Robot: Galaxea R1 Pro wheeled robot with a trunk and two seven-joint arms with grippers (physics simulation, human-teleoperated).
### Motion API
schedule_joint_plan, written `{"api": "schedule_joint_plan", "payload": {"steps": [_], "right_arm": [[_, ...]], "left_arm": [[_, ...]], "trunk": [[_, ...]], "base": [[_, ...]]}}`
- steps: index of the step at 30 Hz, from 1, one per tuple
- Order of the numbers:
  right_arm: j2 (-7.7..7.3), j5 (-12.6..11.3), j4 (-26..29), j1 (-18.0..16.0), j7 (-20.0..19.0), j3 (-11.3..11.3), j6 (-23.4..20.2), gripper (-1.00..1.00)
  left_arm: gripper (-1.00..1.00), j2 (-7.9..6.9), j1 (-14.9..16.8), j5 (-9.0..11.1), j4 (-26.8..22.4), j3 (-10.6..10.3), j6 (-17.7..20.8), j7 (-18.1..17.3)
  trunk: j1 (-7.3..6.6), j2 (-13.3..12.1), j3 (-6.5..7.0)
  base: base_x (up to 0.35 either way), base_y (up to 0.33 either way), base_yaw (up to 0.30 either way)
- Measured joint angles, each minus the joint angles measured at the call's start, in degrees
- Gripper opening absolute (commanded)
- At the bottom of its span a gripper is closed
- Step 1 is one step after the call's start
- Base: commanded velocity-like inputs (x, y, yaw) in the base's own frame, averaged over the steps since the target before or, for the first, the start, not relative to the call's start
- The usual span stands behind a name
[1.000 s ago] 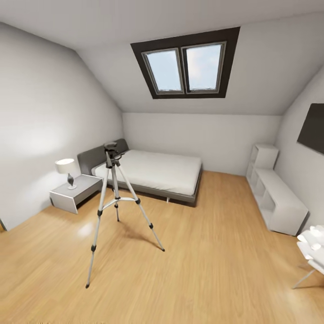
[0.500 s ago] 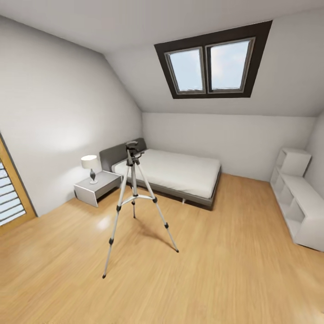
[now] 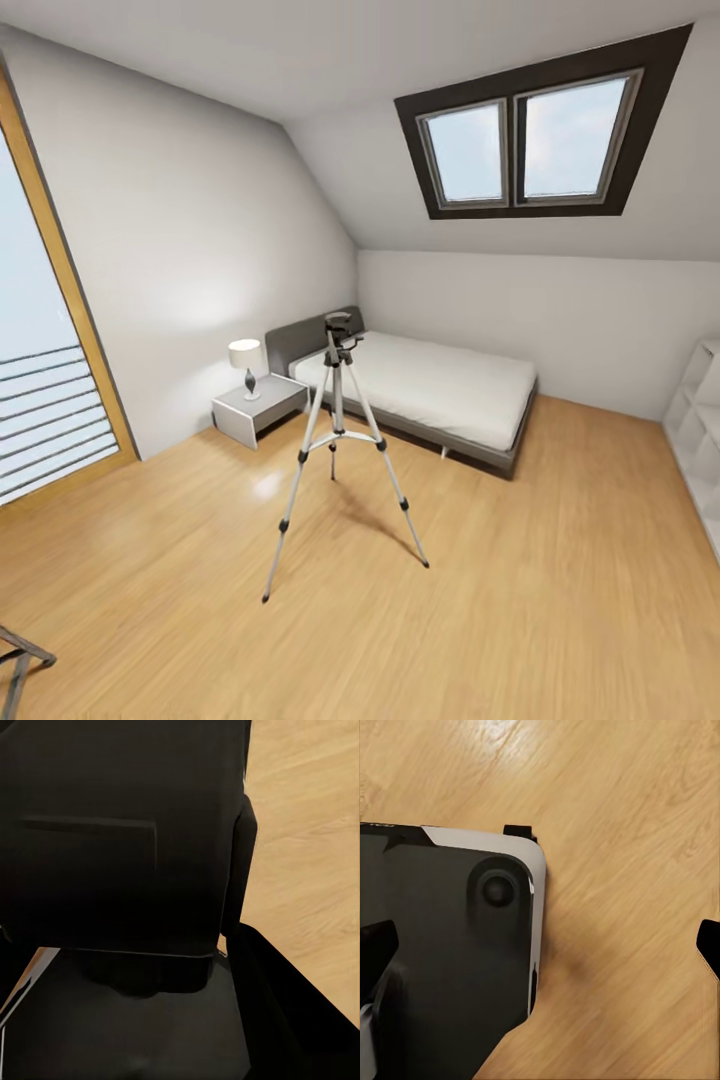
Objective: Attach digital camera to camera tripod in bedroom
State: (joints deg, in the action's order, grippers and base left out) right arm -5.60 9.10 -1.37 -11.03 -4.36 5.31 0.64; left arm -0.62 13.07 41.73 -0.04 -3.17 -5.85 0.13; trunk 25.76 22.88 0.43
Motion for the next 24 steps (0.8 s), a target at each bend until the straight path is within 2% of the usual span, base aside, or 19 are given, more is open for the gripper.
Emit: {"api": "schedule_joint_plan", "payload": {"steps": [6,19,24], "right_arm": [[0.00,0.0,0.0,0.0,0.0,0.0,0.0,1.00],[0.06,0.0,0.0,0.0,0.1,0.0,0.0,1.00],[0.10,-0.1,0.0,0.0,0.1,-0.2,-0.1,1.00]], "left_arm": [[-1.00,0.00,0.0,0.1,0.0,0.0,0.0,0.0],[-1.00,0.00,0.0,0.0,0.0,-0.1,0.1,-0.2],[-1.00,0.00,0.0,0.0,0.0,-0.1,0.1,-0.2]], "trunk": [[-0.02,0.0,0.00],[-0.03,0.0,0.00],[-0.03,0.0,0.00]], "base": [[0.153,0.000,0.278],[0.301,0.000,0.276],[0.318,0.000,0.123]]}}
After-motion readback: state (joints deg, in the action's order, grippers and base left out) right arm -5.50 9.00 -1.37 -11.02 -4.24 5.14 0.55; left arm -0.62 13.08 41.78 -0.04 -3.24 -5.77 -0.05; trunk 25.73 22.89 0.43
